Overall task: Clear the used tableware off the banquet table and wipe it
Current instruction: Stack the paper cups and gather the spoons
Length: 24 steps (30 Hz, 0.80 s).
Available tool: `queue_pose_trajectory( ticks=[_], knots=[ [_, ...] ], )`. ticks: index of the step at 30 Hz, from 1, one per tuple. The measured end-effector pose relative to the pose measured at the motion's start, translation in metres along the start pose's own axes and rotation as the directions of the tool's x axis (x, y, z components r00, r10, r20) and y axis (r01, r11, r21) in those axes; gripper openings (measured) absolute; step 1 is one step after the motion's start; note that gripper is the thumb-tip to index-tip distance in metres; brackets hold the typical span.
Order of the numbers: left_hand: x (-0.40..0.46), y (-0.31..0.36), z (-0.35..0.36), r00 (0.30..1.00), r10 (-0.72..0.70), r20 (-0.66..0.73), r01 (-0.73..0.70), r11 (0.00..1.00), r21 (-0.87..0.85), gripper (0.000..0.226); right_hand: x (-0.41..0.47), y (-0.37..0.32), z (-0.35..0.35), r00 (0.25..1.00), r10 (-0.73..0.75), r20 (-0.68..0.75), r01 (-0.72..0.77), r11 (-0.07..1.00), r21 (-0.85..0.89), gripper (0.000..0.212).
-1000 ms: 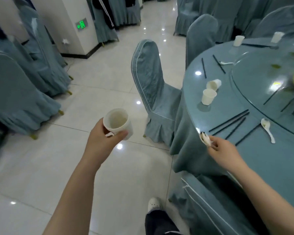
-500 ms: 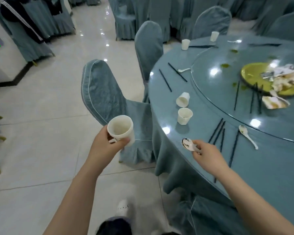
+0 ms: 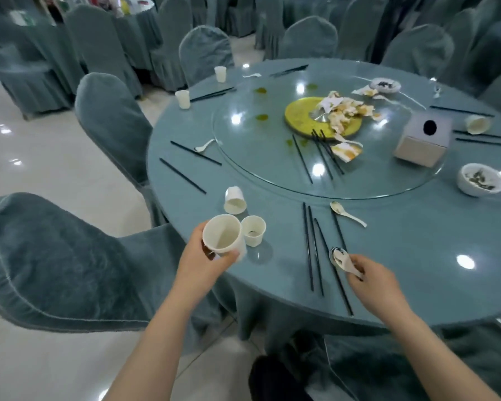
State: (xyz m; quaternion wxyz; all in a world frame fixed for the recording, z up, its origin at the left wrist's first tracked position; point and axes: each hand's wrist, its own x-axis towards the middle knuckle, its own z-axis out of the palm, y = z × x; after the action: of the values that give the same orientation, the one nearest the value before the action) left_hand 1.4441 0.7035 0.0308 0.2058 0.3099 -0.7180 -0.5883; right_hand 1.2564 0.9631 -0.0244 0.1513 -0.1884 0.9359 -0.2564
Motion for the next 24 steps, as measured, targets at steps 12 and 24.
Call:
queue_pose_trajectory(
  ticks=[12,24],
  knots=[
    [0.104,-0.033,0.079,0.995,-0.102,0.019,0.101,0.992,0.08,0.057,0.103,0.045,-0.017,0.978,0.174,-0.114,-0.185,0.978,-0.095,0.022],
    [0.122,-0.082,0.104,0.973,-0.23,0.019,0.218,0.941,0.259,0.071,0.217,0.049,0.0,0.998,0.015,-0.067,-0.026,0.984,-0.175,0.022]
  ],
)
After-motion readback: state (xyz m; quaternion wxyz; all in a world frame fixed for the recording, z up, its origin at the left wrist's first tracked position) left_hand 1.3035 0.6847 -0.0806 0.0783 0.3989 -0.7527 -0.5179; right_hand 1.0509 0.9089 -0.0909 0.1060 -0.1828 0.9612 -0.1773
